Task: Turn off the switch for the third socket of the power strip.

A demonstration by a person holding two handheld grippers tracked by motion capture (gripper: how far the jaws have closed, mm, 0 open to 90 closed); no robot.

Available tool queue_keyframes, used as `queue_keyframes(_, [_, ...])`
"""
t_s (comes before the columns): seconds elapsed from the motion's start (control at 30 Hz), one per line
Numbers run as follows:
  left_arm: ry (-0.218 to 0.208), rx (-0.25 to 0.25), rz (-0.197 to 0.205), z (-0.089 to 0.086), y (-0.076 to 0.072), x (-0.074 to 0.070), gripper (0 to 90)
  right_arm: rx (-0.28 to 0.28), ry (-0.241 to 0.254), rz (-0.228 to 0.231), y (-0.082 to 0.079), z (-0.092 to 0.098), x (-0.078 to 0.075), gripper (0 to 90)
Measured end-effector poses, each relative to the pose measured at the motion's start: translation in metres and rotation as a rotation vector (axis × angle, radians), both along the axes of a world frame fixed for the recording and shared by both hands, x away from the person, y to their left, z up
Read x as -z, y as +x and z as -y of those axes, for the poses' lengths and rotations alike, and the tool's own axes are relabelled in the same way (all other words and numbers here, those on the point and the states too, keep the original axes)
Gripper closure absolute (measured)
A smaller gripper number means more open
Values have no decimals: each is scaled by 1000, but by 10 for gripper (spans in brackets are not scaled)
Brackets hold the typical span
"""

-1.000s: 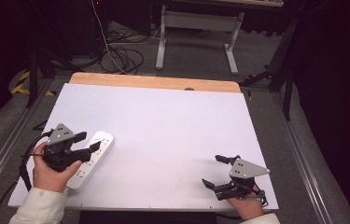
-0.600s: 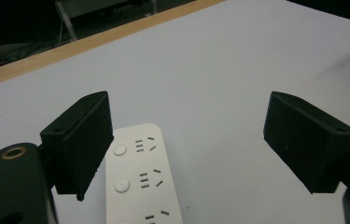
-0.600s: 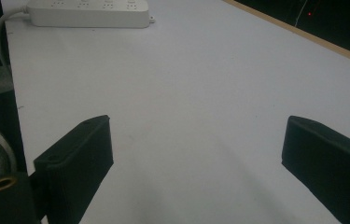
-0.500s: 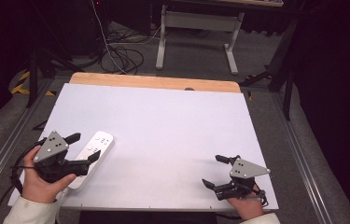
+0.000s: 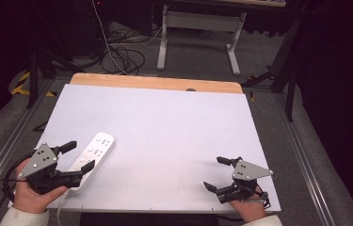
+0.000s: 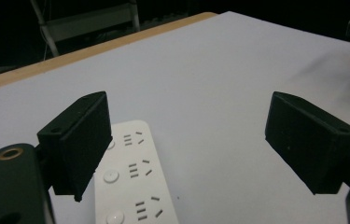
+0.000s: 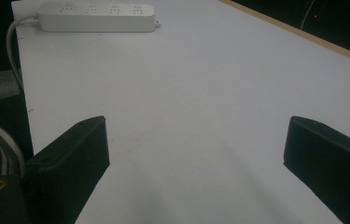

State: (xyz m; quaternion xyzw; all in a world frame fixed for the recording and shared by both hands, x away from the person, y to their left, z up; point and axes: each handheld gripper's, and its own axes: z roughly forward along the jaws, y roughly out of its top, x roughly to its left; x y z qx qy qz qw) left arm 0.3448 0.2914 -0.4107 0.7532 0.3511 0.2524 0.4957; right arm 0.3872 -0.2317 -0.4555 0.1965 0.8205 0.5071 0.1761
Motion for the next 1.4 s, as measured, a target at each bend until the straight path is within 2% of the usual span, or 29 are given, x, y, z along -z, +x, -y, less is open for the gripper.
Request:
queue_keyframes(0.07, [7, -6, -7, -3, -1, 3, 151, -3, 0, -1, 0, 0, 0, 70])
queue_keyframes(0.2, [-9, -9, -12, -8, -3, 10, 145, -5, 0, -1, 0, 0, 0, 69])
queue_keyframes(0.3, [-24, -14, 13, -10, -6, 16, 150, -5, 0, 0, 0, 0, 0, 69])
queue_keyframes(0.4, [-9, -25, 28, -8, -9, 22, 158, -5, -4, 4, 0, 0, 0, 68])
queue_keyframes(0.53, [-24, -27, 14, -9, -10, 32, 159, -4, -4, -1, 0, -1, 0, 68])
queue_keyframes(0.63, [-14, -24, 5, -11, -11, 37, 158, -4, -5, 0, 0, 0, 0, 68])
queue_keyframes(1.0, [-23, 1, -45, -15, -11, 49, 158, -7, -6, 1, 1, -1, 1, 68])
queue_keyframes(1.1, [-31, -7, -45, -16, -11, 52, 158, -7, -6, 0, 1, 0, 1, 68])
queue_keyframes(1.17, [-67, -32, -54, -17, -9, 54, 159, -7, -8, -5, 1, -1, 1, 68])
queue_keyframes(1.23, [-76, -38, -60, -16, -8, 55, 162, -9, -11, -4, 2, -1, 1, 68])
queue_keyframes(1.33, [-44, -47, -47, -16, -7, 56, 164, -10, -11, -5, 2, -1, 2, 68])
queue_keyframes(1.4, [-40, -44, -46, -15, -7, 56, 164, -8, -12, -5, 2, -1, 1, 68])
